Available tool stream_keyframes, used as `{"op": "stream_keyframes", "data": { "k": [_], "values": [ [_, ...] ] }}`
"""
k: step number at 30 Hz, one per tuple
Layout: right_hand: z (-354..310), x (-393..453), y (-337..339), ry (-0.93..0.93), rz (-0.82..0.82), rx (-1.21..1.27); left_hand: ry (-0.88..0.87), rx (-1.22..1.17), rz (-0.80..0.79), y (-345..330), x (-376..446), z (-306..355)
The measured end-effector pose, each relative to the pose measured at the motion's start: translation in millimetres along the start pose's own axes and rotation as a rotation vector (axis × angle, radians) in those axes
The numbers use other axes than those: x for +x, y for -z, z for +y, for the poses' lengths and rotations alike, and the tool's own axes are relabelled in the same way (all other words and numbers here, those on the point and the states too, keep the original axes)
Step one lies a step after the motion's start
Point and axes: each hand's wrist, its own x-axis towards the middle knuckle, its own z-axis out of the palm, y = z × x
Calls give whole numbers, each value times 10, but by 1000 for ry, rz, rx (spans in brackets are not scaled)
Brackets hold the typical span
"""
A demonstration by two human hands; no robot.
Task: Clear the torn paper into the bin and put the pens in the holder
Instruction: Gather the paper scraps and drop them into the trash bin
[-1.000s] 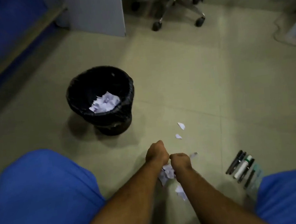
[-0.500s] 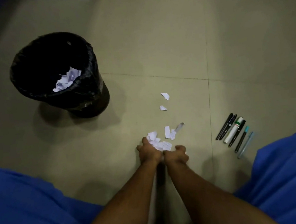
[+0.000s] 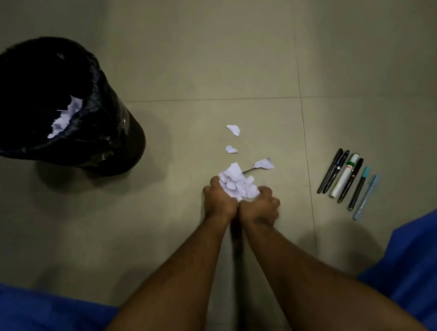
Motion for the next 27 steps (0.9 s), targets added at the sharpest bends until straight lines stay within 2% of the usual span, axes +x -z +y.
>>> {"op": "stream_keyframes", "data": {
  "k": [3, 5, 7, 10, 14, 16, 19, 23, 25, 27],
  "values": [
    [-142, 160, -28, 140, -37, 137, -116, -1, 4, 23, 163, 38],
    [-219, 308, 44, 251, -8, 68, -168, 27, 33, 130, 310, 73],
    [-291, 435, 132, 375, 88, -124, -256, 201, 110, 243, 487, 168],
    [-402, 604, 146, 473, 196, -359, -510, 620, 149, 303, 794, 454],
    [-404, 784, 38, 540, 13, -554, -694, 1025, -142, 214, 1204, 690],
    [-320, 749, 39, 600, -84, -556, -739, 1098, -217, 189, 1237, 583],
    [-172, 600, 109, 703, -144, -533, -783, 979, -275, 228, 1082, 318],
    [-63, 501, 167, 717, -252, -724, -668, 1001, -303, 309, 736, 204],
    [-54, 474, 161, 710, -230, -788, -685, 1075, -261, 268, 547, 218],
    [-72, 465, 135, 752, -136, -783, -684, 1123, -203, 191, 438, 235]
  ]
}}
